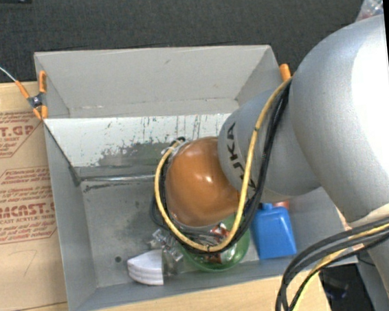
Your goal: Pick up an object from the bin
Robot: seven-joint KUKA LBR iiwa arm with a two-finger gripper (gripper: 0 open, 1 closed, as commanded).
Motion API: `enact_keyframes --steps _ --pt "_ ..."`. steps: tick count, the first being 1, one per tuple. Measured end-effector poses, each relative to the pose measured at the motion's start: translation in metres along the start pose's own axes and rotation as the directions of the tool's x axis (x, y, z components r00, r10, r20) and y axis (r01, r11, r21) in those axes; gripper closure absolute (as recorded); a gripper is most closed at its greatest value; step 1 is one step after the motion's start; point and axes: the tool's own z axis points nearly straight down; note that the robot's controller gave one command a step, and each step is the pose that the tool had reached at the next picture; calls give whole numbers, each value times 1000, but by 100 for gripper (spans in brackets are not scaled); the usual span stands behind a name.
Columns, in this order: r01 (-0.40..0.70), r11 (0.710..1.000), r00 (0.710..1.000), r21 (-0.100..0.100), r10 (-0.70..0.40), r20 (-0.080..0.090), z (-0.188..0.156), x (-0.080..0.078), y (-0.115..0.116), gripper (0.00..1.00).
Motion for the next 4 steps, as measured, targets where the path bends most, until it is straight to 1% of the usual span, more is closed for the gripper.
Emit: enact_keyframes --steps 1,2,3,4 --pt "-2 1000 1000 -2 2 -4 -82 -7 -6 100" --pt "-36 999 999 2 36 7 -130 -24 -26 100" --pt "-161 987 987 -1 161 3 -74 -21 -45 100" --pt "66 998 998 1 -66 3 -72 10 -61 100"
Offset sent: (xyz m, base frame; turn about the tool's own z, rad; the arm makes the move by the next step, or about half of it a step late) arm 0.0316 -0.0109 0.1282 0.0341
